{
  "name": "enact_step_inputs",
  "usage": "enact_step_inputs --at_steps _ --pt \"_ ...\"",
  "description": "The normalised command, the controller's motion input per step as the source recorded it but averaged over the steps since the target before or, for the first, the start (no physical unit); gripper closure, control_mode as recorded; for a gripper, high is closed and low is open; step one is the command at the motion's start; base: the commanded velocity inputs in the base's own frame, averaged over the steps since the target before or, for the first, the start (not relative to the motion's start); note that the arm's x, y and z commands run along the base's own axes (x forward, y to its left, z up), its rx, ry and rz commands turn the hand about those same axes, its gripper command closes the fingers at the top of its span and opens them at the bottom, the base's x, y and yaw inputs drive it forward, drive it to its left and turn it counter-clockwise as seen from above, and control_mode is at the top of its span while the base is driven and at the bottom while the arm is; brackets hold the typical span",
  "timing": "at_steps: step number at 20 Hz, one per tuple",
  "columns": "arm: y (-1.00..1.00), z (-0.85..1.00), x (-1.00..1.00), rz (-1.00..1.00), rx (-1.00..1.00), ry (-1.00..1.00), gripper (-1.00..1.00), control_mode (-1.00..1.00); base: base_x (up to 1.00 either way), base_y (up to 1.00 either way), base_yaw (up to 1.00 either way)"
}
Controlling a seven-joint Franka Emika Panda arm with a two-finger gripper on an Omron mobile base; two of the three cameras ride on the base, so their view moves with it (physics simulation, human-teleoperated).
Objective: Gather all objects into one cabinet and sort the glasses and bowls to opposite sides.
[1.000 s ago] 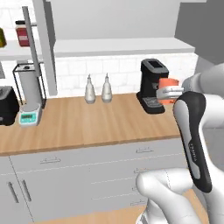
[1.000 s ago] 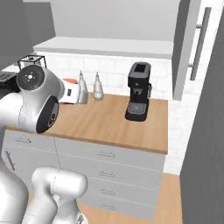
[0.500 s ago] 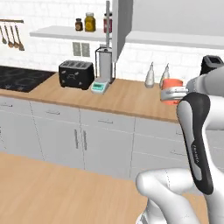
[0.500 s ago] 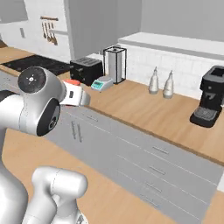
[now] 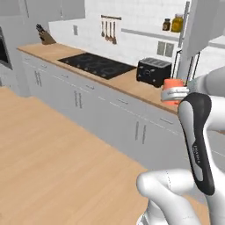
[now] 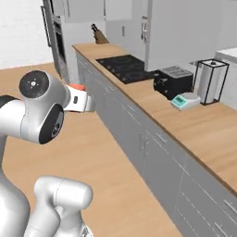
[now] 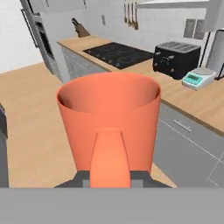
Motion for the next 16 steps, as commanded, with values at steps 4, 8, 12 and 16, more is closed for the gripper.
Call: enact_step_inputs --at_steps 4,8,12,16 --pt "0.00 0.00 0.00 0.00 0.00 0.00 1.00 1.00 0.60 0.00 0.79" --pt "0.00 0.00 0.00 0.00 0.00 0.00 1.00 1.00 0.87 -0.01 0.68" --pt "0.00 0.00 0.00 0.00 0.00 0.00 1.00 1.00 0.97 -0.29 0.37" --pt "0.00 0.00 0.00 0.00 0.00 0.00 1.00 1.00 0.98 -0.47 0.18"
